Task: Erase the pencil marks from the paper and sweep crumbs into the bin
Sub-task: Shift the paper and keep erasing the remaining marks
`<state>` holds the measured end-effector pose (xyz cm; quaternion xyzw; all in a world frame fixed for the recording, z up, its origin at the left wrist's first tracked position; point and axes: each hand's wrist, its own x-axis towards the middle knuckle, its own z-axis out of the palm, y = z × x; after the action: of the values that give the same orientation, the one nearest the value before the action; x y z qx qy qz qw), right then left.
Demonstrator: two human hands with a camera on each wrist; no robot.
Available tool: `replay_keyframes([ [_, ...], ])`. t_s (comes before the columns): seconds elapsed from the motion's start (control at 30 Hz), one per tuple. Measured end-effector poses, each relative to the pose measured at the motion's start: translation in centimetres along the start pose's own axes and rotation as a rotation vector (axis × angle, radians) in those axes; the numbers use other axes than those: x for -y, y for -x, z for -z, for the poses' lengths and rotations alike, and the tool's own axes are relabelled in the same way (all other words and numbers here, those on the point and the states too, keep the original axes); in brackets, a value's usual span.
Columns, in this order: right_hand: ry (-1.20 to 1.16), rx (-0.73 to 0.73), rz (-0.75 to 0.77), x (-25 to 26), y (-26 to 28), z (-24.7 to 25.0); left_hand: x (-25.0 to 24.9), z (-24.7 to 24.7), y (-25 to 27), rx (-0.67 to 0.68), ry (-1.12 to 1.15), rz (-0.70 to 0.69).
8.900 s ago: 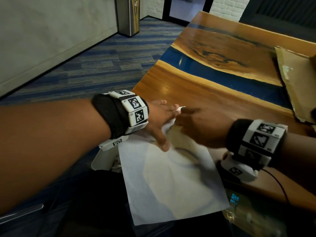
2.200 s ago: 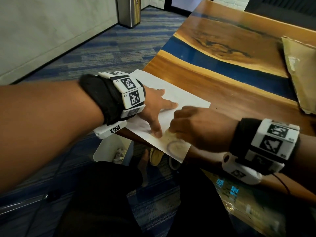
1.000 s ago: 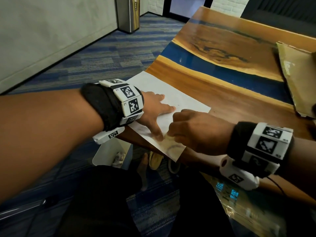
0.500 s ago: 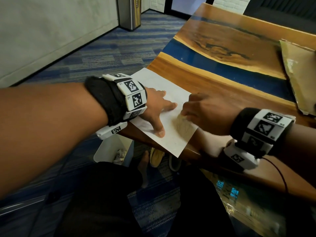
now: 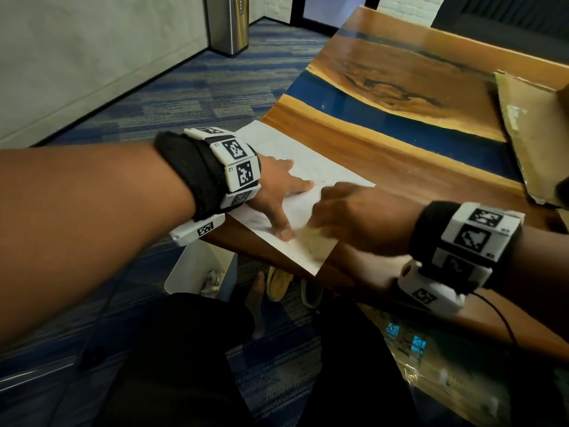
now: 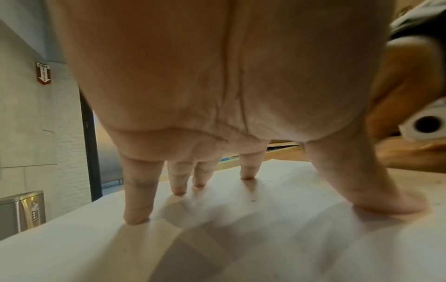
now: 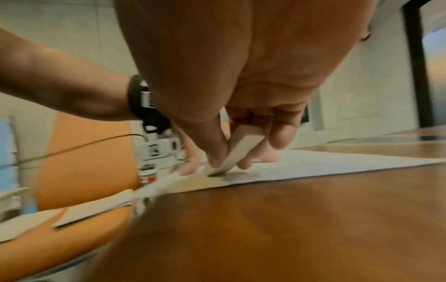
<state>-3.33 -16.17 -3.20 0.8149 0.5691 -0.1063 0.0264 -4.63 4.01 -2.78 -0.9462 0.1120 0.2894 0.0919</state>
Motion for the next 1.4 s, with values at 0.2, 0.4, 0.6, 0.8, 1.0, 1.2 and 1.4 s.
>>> replay_keyframes([
  [0.2, -0.026, -0.007, -0.357, -3.9, -0.7, 0.1, 0.6, -0.4, 0.2, -0.035, 0.008, -0.010],
  [0.4, -0.037, -0.023, -0.101, 0.0, 0.0, -0.4, 1.0, -0.5, 0.4, -0.032, 0.021, -0.026],
  [0.6, -0.012, -0.053, -0.165, -0.8, -0.9, 0.3, 1.1, -0.8, 0.4, -0.043, 0.015, -0.050],
  [0.8, -0.020, 0.004, 0.068, 2.0, -1.0, -0.3, 1.3, -1.0, 0.1, -0.060, 0.010, -0.067],
  [1.0, -0.018, 0.017, -0.019, 1.6, -1.5, -0.1, 1.3, -1.0, 0.3, -0.070, 0.000, -0.070],
  [1.2, -0.017, 0.004, -0.146, -0.9, -1.0, 0.6, 0.9, -0.3, 0.0, -0.009, -0.033, -0.044],
  [1.4, -0.024, -0.018, 0.043, -0.6, -0.3, 0.2, 0.3, 0.3, 0.1, 0.015, -0.040, -0.018],
])
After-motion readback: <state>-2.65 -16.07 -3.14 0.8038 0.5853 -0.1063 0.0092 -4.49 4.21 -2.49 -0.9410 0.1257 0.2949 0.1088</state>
